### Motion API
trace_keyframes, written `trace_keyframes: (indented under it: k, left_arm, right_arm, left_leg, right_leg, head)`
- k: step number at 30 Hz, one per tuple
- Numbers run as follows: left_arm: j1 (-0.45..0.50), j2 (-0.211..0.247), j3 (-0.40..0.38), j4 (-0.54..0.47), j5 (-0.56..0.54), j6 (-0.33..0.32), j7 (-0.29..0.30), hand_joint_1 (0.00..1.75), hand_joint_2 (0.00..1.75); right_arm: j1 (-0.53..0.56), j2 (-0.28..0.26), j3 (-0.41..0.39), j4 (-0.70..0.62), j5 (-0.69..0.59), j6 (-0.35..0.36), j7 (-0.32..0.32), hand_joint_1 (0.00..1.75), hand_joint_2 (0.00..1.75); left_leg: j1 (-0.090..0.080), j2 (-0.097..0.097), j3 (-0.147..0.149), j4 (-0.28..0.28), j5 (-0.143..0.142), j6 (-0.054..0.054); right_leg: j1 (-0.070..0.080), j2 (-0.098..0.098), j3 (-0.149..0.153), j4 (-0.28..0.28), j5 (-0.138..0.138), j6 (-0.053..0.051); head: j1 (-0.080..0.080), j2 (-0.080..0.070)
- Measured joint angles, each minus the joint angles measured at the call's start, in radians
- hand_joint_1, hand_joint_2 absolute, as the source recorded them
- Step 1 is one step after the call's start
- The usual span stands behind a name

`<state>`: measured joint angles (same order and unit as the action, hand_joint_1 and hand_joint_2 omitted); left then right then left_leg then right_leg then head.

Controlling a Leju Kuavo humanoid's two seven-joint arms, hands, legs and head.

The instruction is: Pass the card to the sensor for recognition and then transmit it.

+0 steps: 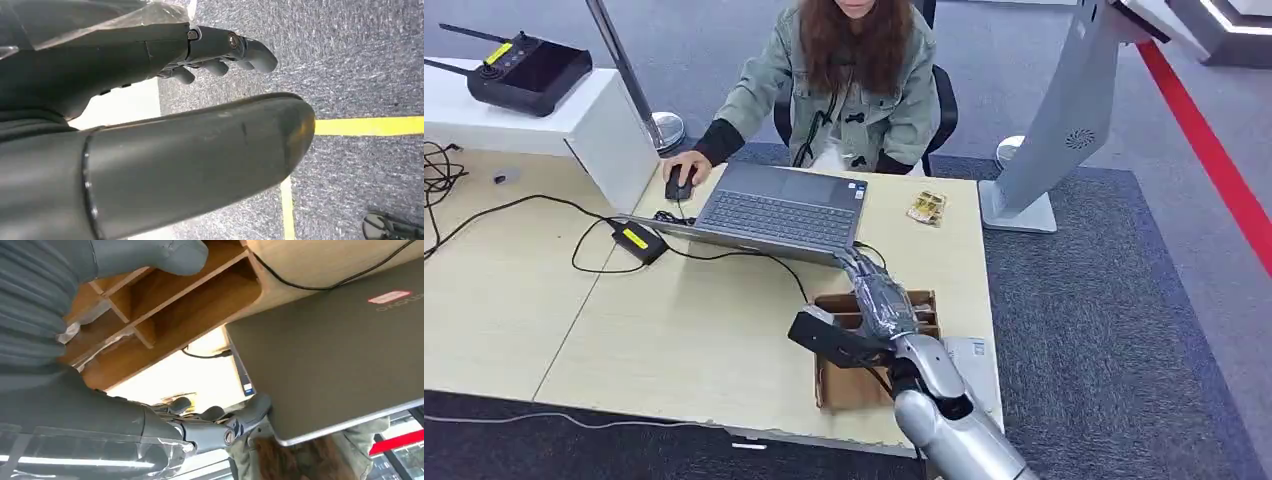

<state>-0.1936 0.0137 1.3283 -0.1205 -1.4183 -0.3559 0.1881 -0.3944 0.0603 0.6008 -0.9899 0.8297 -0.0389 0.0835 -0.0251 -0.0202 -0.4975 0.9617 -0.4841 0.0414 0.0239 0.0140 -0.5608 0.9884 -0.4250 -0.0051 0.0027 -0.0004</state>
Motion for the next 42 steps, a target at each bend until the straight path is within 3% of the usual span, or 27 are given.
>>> trace_keyframes:
  k: [19, 26, 28, 30, 32, 35, 42]
  left_arm:
    - [-0.003, 0.027, 0.062, 0.024, -0.026, 0.010, 0.000, 0.00, 0.00]
    - [-0.004, 0.033, 0.090, 0.032, -0.039, 0.021, -0.006, 0.00, 0.00]
    - [-0.002, 0.003, 0.089, 0.034, -0.076, 0.099, -0.116, 0.00, 0.00]
    - [0.011, -0.064, 0.084, 0.030, -0.094, 0.246, -0.377, 0.00, 0.00]
    - [0.019, -0.135, 0.071, 0.031, -0.097, 0.319, -0.572, 0.00, 0.00]
    - [0.018, -0.199, 0.061, 0.035, -0.097, 0.318, -0.561, 0.00, 0.00]
    - [0.022, -0.236, 0.050, 0.030, -0.098, 0.303, -0.556, 0.00, 0.00]
  right_arm:
    - [-0.015, -0.032, 0.001, 0.022, -0.041, 0.005, 0.002, 0.26, 1.75]
    - [-0.013, -0.083, 0.000, -0.046, -0.059, 0.025, 0.038, 0.24, 1.75]
    - [0.003, -0.101, -0.007, -0.078, -0.045, 0.021, 0.115, 0.23, 1.75]
    - [0.050, -0.126, -0.026, -0.137, -0.033, 0.030, 0.201, 0.23, 1.75]
    - [0.097, -0.150, -0.042, -0.198, -0.026, 0.046, 0.220, 0.21, 1.75]
    - [0.130, -0.176, -0.060, -0.269, -0.011, 0.060, 0.227, 0.19, 1.75]
    - [0.182, -0.219, -0.078, -0.390, 0.004, 0.085, 0.250, 0.17, 1.75]
  left_leg:
    - [0.000, 0.000, 0.000, 0.000, 0.000, 0.000]
    - [-0.001, 0.001, 0.001, 0.000, 0.000, 0.000]
    - [-0.001, 0.000, 0.002, 0.001, 0.000, 0.000]
    - [-0.004, -0.002, 0.002, 0.000, -0.001, 0.001]
    - [-0.003, -0.001, 0.001, 0.000, -0.002, 0.003]
    - [-0.003, 0.003, 0.002, 0.000, -0.003, 0.004]
    - [-0.003, 0.002, 0.001, 0.001, -0.003, 0.005]
  right_leg:
    - [0.000, 0.000, 0.000, -0.001, 0.000, 0.000]
    - [0.000, 0.000, 0.000, -0.001, 0.000, 0.000]
    - [0.000, 0.000, 0.000, -0.002, 0.000, 0.000]
    - [-0.004, -0.002, 0.002, -0.002, -0.001, 0.002]
    - [-0.003, 0.000, 0.001, -0.001, -0.001, 0.002]
    - [-0.003, 0.005, 0.002, -0.003, 0.000, 0.003]
    - [-0.003, 0.003, 0.002, -0.003, 0.000, 0.003]
  head:
    - [0.000, 0.000]
    - [0.000, 0.000]
    - [0.000, 0.000]
    - [-0.002, 0.000]
    - [0.001, 0.000]
    - [0.001, 0.000]
    - [0.000, 0.000]
